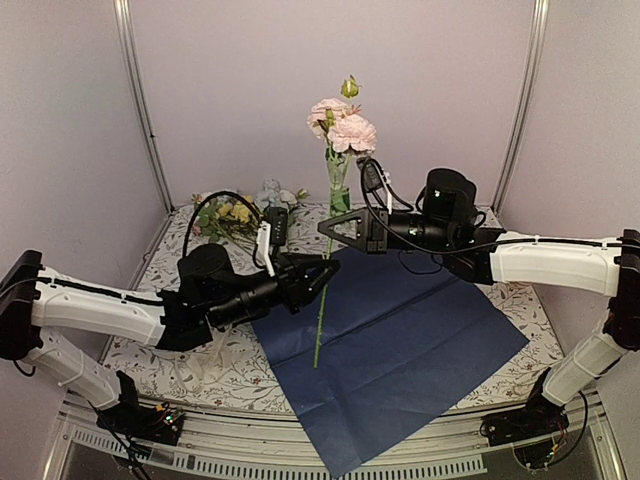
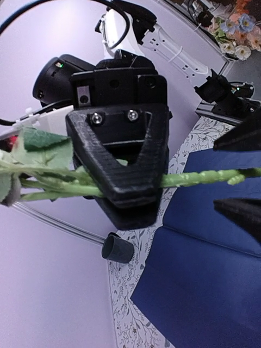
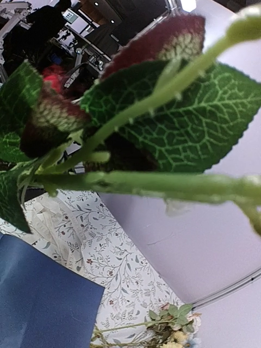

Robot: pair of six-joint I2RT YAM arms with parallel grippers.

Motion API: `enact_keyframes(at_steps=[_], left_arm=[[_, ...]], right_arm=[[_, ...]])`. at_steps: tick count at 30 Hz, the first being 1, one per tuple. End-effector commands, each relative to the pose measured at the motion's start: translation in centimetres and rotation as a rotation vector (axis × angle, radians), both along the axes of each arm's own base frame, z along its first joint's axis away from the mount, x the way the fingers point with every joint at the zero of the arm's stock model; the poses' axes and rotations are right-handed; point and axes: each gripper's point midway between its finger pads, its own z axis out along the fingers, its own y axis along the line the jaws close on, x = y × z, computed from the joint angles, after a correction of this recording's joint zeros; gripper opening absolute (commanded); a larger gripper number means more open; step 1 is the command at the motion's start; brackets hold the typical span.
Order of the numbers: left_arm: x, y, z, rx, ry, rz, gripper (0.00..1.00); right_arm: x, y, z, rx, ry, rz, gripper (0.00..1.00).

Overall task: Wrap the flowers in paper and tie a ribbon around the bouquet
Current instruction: Pass from the left arm to the right

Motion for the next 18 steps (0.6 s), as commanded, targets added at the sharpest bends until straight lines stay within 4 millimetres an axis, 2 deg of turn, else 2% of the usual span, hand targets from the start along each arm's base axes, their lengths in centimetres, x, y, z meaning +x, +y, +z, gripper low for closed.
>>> enact_keyframes(at_steps=[1,4,6,9,12,15,18], left_arm=[[0.6,-0.8,-1.1,0.101,0.057,0.044,0.83],[3.1,1.1,-4.0,0.269,0.128,0.214,0.85],[5.1,3.7,-6.6,0.394,0.205,0.356,0.85],[7.4,7.8,-9.9,0.503,0.337,0.493,0.85],[8.4,10.4,-11.7,0.518,0.405,0.547,0.84],[8.7,12.2,-12.3,0.520,0.421,0.582,0.84],[9.0,14.3,-12.9,0.546,0.439,0.631,0.84]], right_arm=[[2.3,-2.3,-3.5,-0.167,0.151,-0.122,0.00],[5.2,-6.6,-9.0,-0.364,0.325,-0.247,0.00],[5.6,-9.2,-12.7,-0.434,0.432,-0.269,0.00],[6.7,-12.0,-16.3,-0.471,0.535,-0.324,0.00],[8.9,-13.4,-19.2,-0.496,0.610,-0.363,0.00],[11.1,-14.1,-21.9,-0.544,0.649,-0.406,0.00],[12.4,-14.7,-25.2,-0.602,0.689,-0.441,0.03]])
